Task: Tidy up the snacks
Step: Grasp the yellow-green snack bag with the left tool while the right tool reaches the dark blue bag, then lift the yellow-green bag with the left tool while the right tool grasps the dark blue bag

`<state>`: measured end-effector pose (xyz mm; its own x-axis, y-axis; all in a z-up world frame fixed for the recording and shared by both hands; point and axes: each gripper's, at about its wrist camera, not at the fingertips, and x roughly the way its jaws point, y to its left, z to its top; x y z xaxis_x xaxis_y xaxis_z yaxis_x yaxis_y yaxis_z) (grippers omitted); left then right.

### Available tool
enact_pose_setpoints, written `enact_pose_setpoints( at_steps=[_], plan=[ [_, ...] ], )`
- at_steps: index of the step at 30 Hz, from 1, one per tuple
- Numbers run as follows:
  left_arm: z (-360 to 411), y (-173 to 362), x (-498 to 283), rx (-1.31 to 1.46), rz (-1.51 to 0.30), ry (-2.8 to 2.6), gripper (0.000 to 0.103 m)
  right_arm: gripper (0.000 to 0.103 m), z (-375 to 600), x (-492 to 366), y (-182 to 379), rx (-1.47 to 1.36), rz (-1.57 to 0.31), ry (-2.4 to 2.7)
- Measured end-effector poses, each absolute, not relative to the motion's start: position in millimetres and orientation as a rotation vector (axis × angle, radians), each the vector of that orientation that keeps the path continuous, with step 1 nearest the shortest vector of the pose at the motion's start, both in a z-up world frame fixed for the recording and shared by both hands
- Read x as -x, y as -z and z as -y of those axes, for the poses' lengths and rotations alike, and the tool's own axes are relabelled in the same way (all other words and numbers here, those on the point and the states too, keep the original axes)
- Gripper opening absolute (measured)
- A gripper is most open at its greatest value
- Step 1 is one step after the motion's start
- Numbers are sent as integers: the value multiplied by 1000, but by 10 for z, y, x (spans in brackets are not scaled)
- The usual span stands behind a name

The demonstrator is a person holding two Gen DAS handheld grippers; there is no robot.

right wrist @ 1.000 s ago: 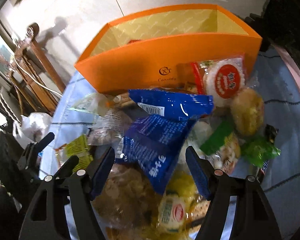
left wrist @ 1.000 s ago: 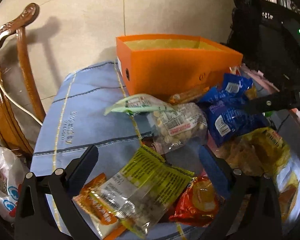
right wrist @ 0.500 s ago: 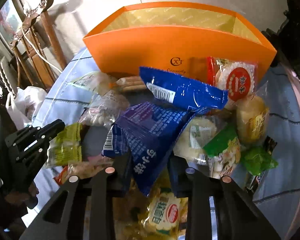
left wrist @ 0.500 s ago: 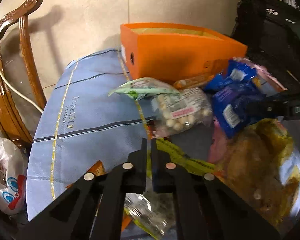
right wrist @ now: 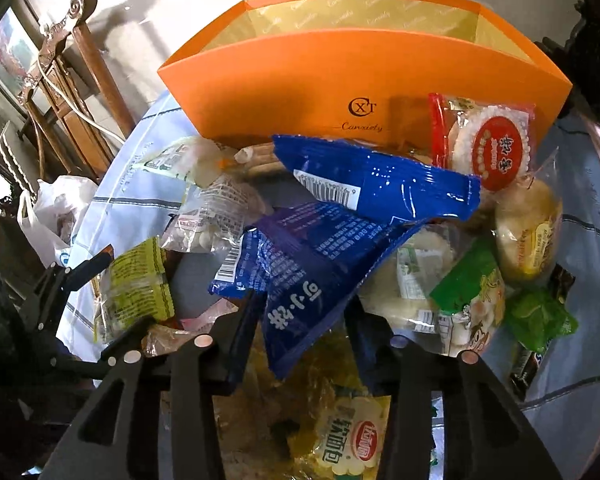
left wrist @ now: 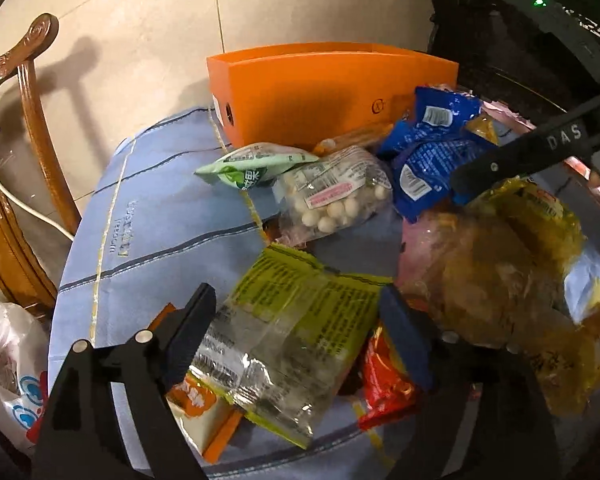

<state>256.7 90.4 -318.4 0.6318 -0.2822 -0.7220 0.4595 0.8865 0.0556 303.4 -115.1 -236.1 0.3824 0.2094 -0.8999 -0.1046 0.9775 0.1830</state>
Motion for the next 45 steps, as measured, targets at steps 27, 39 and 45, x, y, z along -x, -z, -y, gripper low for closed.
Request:
enact_pose_setpoints(
  at_steps=[27, 39, 45],
  plan=[
    [-998, 3029, -2610, -117, -792, 429, 47, 35, 1200, -2944, 2307, -82, -1124, -197],
    [-1055, 2970, -2610, -55, -807, 473, 38, 24, 1342, -2876, 2239, -187, -1087, -252],
    [-1067, 2866, -2565, -19, -782, 502, 35, 22, 1394, -2801, 2135, -217, -1060, -265]
  ],
)
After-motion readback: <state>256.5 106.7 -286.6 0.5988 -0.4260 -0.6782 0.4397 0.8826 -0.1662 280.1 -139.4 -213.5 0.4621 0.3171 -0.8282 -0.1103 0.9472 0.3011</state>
